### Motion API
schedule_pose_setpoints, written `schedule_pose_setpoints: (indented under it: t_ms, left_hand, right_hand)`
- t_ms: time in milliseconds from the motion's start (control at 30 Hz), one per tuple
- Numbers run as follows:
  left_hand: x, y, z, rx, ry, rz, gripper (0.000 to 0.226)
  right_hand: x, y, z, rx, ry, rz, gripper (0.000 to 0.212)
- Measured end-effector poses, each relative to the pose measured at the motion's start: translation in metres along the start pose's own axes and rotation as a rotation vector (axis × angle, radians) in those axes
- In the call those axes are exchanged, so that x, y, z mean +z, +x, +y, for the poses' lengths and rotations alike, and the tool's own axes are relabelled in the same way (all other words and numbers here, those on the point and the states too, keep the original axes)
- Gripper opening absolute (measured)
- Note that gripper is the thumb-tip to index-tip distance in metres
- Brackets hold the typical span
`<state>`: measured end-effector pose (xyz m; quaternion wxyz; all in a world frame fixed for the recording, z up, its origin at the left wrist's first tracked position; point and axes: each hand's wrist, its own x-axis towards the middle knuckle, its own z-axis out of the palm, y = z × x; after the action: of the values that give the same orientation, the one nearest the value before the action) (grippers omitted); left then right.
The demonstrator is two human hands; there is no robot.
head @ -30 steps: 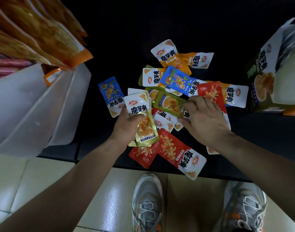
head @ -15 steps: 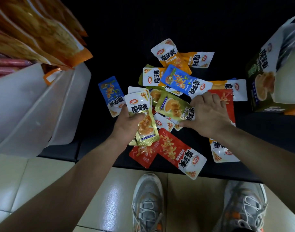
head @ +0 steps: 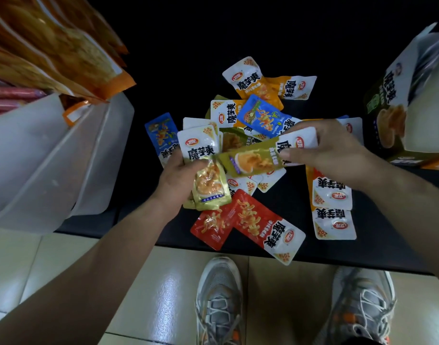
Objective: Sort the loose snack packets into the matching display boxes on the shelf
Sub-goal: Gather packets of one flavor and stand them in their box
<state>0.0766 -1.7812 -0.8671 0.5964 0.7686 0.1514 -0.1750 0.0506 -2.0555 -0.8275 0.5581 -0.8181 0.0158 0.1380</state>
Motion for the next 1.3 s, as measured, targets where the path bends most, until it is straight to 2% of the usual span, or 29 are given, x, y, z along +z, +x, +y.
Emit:
schedule_pose_setpoints:
  t_ms: [100,167,233,333,433,567,633,733,833,933,1067,1233,1300]
  left_hand:
    - [0.012,-0.009,0.005,0.03,-0.014,-0.103,0.027]
    - [0.022,-0.014,0.005,0.031,-0.009,-0.17,0.024]
    - [0.03,-0.02,0.007,0.027,0.022,-0.259,0.02]
    - [0.034,-0.025,0.007,0.129,0.186,-0.374,0.035]
    - [0.022,-0.021,0.007,0.122,0.155,-0.268,0.028]
    - [0.001,-0.006,-0.003,0.008,0.07,-0.006,0.019]
    - [-0.004,-0.001,-0.008,-0.013,0.032,0.044,0.017]
    - [-0.002,-0.001,-0.014,-0.025,0.02,0.044,0.022]
    - [0.002,-0.002,-0.019,-0.027,0.041,0.034,0.031]
    - [0.004,-0.001,-0.018,-0.025,0.051,0.028,0.028]
    - [0.005,0.0,-0.019,-0.027,0.035,0.022,0.028]
    - [0.005,0.001,-0.019,-0.014,0.048,0.007,0.03]
    - [0.005,0.001,-0.019,-0.015,0.052,0.011,0.028]
  right_hand:
    - [-0.002,0.004,-0.011,0.053,-0.096,-0.194,0.018]
    - [0.006,0.01,-0.018,0.064,-0.213,-0.25,0.02]
    - [0.023,0.014,-0.023,0.057,-0.253,-0.155,0.026]
    - [0.05,0.015,-0.015,0.019,-0.309,0.107,0.04]
    - [0.069,0.008,0.006,-0.091,-0.405,0.237,0.042]
    - [0.066,0.001,0.037,-0.094,-0.798,0.042,0.06]
    - [0.062,-0.003,0.047,-0.111,-0.9,0.018,0.057]
    - [0.059,-0.005,0.054,-0.127,-0.944,0.127,0.045]
    - [0.056,-0.005,0.054,-0.04,-0.958,0.177,0.055]
    - [0.055,-0.003,0.053,0.009,-0.968,0.153,0.065]
    - [0.053,0.002,0.048,0.035,-0.923,0.158,0.057]
    - [0.043,0.011,0.045,0.184,-0.887,0.076,0.086]
    - [0.043,0.011,0.045,0.201,-0.865,0.086,0.084]
